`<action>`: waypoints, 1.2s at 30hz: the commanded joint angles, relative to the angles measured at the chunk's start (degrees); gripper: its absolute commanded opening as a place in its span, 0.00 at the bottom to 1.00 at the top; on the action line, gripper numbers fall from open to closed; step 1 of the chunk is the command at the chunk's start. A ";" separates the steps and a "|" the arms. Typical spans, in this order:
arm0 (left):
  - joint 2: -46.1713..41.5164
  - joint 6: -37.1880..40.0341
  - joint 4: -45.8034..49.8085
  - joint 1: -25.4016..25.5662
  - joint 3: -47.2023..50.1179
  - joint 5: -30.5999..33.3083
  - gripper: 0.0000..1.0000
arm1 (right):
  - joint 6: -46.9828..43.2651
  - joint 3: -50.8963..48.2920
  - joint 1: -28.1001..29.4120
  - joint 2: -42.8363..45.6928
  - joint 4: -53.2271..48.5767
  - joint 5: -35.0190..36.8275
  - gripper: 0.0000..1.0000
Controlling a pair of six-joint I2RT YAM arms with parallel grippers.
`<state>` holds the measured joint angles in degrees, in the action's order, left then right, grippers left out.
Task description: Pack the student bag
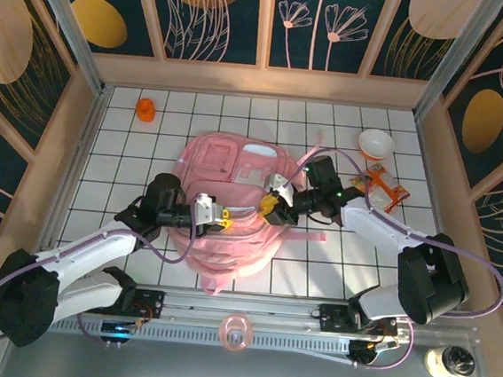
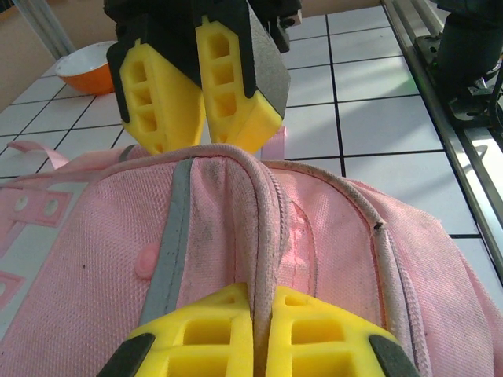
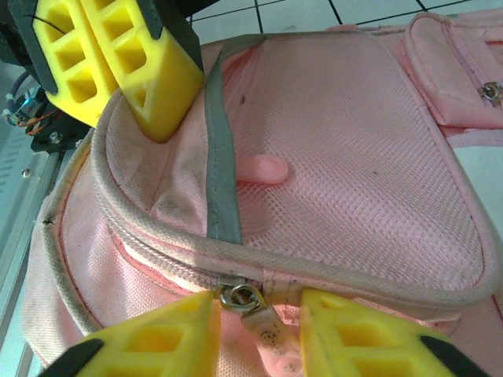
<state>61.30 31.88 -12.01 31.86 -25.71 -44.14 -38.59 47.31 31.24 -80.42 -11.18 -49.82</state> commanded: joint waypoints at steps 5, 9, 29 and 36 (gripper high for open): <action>-0.92 0.87 -5.47 0.14 -1.09 -2.32 0.00 | 1.06 1.69 -1.31 0.09 -3.49 0.11 0.11; -0.83 0.69 -5.57 0.14 -1.09 -2.03 0.00 | 2.02 1.87 -1.88 0.36 -3.47 2.00 0.00; 0.79 -11.16 -4.15 0.13 -4.59 6.16 0.52 | 16.84 -1.14 -3.93 3.85 10.01 24.44 0.40; 0.24 -52.69 9.92 -0.06 -15.40 40.76 0.82 | 42.30 7.53 -2.79 11.59 0.18 32.29 0.64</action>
<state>61.76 2.20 -10.20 31.92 -34.59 -22.52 -11.49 49.45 27.53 -71.85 -7.79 -23.20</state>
